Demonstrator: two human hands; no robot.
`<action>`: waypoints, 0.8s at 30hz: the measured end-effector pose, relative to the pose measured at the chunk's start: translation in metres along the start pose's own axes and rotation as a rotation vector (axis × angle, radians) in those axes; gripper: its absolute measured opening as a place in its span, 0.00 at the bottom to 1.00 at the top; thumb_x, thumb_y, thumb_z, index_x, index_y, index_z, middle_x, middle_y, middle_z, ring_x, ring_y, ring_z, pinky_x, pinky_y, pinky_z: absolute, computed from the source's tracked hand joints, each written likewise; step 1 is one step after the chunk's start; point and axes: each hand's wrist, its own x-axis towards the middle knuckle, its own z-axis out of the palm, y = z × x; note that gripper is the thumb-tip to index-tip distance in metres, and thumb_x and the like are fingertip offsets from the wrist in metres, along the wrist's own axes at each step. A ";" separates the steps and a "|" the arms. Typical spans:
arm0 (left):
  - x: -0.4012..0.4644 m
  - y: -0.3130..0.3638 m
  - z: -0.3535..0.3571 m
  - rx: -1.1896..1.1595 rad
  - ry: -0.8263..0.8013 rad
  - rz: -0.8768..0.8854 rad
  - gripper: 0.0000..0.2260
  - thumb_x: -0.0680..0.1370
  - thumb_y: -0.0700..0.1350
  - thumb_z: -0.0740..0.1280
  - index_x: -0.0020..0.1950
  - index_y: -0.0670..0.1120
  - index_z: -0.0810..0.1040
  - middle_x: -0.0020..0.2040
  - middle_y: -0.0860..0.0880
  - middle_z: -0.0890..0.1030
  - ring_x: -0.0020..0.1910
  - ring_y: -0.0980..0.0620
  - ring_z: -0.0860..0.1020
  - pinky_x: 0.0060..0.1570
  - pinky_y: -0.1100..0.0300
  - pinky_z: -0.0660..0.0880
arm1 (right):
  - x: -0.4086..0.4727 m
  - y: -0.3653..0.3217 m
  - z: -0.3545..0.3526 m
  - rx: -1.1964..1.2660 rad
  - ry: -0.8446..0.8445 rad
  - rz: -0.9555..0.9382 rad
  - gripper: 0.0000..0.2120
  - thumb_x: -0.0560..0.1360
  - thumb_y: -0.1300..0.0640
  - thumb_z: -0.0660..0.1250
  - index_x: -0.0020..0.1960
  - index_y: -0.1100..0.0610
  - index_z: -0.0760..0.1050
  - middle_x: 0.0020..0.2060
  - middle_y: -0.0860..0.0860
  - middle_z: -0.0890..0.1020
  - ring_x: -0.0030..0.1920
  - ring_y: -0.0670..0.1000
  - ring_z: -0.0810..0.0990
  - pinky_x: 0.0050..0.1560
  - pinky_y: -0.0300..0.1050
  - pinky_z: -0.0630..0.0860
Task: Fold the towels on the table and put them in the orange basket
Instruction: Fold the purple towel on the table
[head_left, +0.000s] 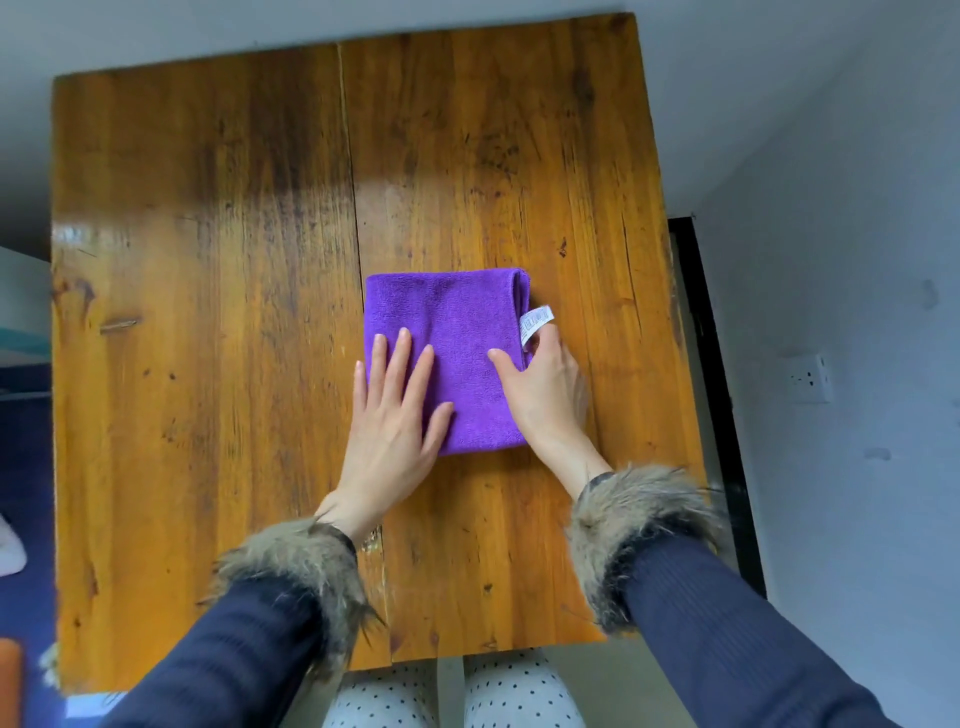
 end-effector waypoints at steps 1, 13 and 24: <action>0.000 0.002 0.004 0.038 -0.032 -0.002 0.28 0.78 0.56 0.53 0.75 0.45 0.59 0.76 0.42 0.55 0.76 0.43 0.47 0.72 0.42 0.47 | -0.001 -0.002 0.001 -0.031 0.019 -0.007 0.19 0.75 0.46 0.65 0.58 0.59 0.68 0.53 0.57 0.78 0.54 0.60 0.76 0.46 0.49 0.69; 0.006 0.008 0.013 0.220 -0.065 -0.032 0.33 0.73 0.68 0.52 0.76 0.55 0.55 0.77 0.45 0.54 0.76 0.42 0.49 0.69 0.36 0.45 | 0.022 0.013 0.002 0.307 0.048 0.065 0.05 0.77 0.57 0.61 0.45 0.57 0.74 0.43 0.55 0.77 0.45 0.55 0.73 0.46 0.46 0.67; 0.055 -0.004 -0.001 0.249 0.070 0.073 0.26 0.78 0.57 0.54 0.74 0.49 0.60 0.76 0.42 0.58 0.75 0.40 0.54 0.69 0.34 0.46 | 0.030 -0.005 -0.002 0.173 0.142 -0.185 0.09 0.76 0.54 0.64 0.51 0.59 0.76 0.42 0.51 0.75 0.47 0.55 0.76 0.47 0.40 0.65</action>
